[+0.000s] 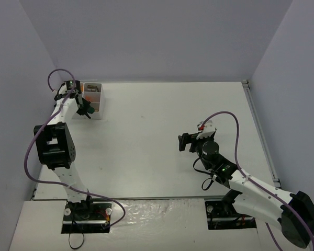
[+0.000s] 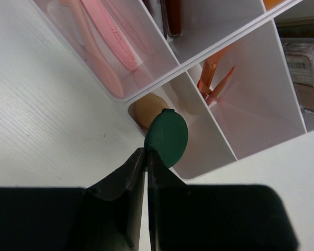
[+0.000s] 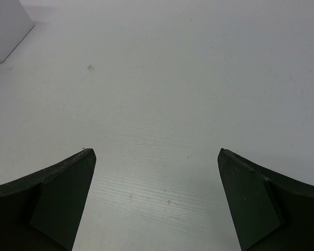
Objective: Organize the makeup
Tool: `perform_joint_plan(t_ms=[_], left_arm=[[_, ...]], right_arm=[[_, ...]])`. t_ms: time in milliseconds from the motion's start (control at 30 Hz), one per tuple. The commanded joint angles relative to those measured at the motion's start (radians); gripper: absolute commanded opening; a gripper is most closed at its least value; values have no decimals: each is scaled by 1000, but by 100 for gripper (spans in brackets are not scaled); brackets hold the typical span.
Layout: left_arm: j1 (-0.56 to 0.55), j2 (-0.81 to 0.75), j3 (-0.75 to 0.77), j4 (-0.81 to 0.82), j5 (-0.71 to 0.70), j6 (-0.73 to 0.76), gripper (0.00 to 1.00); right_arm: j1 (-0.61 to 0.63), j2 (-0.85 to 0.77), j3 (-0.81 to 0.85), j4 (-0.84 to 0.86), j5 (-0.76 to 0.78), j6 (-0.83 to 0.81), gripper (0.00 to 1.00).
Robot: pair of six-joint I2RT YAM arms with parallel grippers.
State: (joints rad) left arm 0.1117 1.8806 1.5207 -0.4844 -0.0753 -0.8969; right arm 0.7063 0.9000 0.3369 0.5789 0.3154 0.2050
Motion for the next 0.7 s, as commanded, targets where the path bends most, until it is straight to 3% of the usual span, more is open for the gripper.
perform_joint_plan(t_ms=[0, 300, 467, 667], left_arm=[[6, -19, 75, 34, 18, -31, 4], [6, -20, 79, 58, 11, -43, 6], [6, -14, 81, 73, 27, -51, 19], [6, -21, 77, 103, 36, -57, 28]], right_arm=[[-3, 12, 56, 73, 0, -7, 100], [-2, 19, 60, 73, -10, -7, 100], [-4, 25, 63, 72, -15, -9, 100], [-2, 28, 64, 72, -17, -10, 100]])
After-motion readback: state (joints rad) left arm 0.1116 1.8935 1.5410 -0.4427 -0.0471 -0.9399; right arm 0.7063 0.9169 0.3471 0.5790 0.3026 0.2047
